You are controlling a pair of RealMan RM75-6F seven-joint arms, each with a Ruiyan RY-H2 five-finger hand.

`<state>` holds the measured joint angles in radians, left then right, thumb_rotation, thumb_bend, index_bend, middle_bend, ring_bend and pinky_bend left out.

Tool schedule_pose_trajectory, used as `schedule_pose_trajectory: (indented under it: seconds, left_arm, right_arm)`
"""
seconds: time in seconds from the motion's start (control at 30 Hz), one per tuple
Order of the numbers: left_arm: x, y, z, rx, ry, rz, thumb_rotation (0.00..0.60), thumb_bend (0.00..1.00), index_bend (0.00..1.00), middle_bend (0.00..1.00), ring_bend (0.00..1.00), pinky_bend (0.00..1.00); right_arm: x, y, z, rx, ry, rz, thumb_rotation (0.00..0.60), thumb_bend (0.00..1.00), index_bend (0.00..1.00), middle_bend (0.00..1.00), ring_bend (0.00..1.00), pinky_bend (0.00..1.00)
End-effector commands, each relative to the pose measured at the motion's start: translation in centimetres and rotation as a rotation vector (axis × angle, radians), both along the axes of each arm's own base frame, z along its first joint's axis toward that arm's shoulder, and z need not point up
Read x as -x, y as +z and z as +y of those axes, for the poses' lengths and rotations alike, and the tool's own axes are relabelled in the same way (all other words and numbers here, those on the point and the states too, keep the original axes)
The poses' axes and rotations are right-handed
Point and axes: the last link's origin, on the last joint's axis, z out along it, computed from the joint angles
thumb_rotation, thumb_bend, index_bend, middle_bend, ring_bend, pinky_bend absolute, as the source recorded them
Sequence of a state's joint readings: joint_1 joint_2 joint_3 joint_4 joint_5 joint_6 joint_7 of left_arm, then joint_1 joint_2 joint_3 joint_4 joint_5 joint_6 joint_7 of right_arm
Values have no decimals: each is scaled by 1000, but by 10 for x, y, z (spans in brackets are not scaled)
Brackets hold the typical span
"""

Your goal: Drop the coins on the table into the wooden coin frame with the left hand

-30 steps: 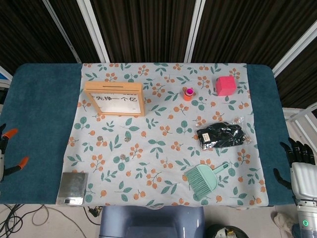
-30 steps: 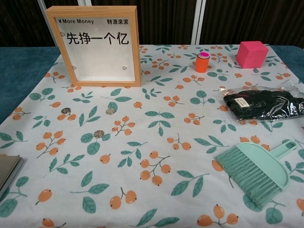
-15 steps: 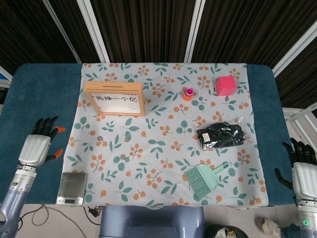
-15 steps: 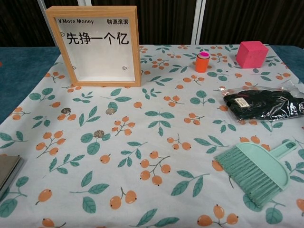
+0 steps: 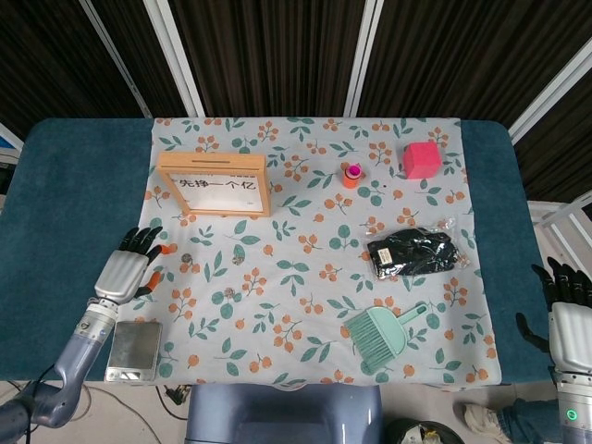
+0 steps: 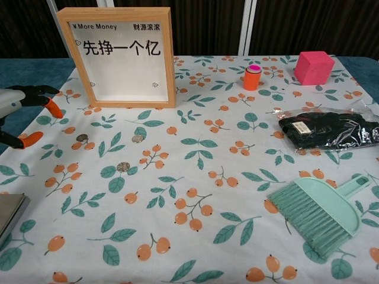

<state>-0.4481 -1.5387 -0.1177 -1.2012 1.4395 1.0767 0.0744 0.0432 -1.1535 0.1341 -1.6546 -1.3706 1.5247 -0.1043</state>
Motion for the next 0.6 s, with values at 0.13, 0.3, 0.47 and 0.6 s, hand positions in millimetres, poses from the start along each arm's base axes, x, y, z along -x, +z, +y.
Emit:
schedule_pose_trajectory:
  seconds: [0.13,0.3,0.47,0.6]
  left_arm:
    - [-7,-14,14,1,-13,7,600,445,332,0,0,0]
    - [-9,-23,20,5,-15,21,600,443,343,0,0,0]
    - [-7,-30,22,13,-8,38,600,443,399,0,0,0]
    - [-2,-34,24,9,3,56,600,443,389,0,0,0]
  right_arm:
    - [0,0,0,3,-2,-2,600,394,169,72,27,0]
    - [0,1,0,5,-4,-2,600,395,169,72,28,0]
    - [1,1,0,6,-10,-2,600,394,169,72,27,0]
    - [1,1,0,9,-13,-3,600,395,169,72,27,0]
